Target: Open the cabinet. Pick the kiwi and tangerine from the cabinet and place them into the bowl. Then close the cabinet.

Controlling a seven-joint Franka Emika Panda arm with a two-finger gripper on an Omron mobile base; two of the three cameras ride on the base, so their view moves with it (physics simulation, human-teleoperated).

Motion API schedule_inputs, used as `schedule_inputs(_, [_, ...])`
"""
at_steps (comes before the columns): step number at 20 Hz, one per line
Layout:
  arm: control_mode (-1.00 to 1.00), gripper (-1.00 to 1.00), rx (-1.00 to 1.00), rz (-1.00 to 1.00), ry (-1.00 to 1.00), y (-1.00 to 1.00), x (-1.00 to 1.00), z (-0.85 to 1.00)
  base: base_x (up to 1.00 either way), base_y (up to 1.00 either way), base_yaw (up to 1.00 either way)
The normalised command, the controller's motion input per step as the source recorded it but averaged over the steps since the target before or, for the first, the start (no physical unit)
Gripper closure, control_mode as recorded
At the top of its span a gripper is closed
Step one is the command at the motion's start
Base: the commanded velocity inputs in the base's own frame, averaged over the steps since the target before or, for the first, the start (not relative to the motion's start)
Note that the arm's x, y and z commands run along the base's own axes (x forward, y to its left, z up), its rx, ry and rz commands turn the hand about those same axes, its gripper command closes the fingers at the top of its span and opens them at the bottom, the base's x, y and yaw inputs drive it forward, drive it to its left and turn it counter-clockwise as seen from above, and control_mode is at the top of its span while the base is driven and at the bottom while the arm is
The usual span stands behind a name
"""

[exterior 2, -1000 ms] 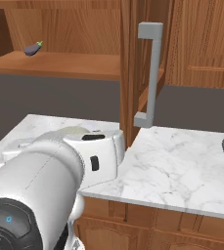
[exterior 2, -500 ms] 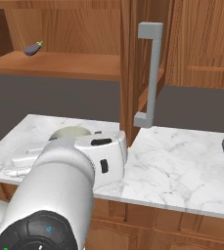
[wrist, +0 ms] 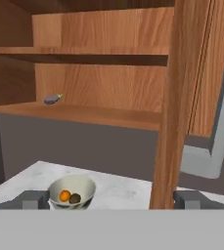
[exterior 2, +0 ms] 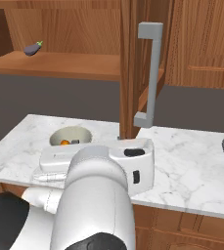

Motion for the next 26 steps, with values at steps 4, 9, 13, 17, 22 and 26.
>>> schedule_inputs(4, [-1.0,-1.0,0.05,0.03,0.0,-0.2,0.25,0.0,0.0,0.0,0.0])
schedule_inputs(9, [-1.0,-1.0,0.06,0.09,0.01,-0.03,0.41,0.0,0.0,0.0,0.0])
schedule_inputs(13, [-1.0,-1.0,0.11,0.11,0.04,0.0,0.41,-0.07,0.0,0.0,0.0])
schedule_inputs(17, [-1.0,-1.0,0.12,0.12,0.04,0.0,0.38,-0.18,0.0,0.0,0.0])
schedule_inputs(22, [-1.0,-1.0,0.11,0.1,0.02,-0.12,0.32,-0.15,0.0,0.0,0.0])
schedule_inputs(26, [-1.0,-1.0,0.04,0.05,0.0,-0.26,0.1,-0.01,0.0,0.0,0.0])
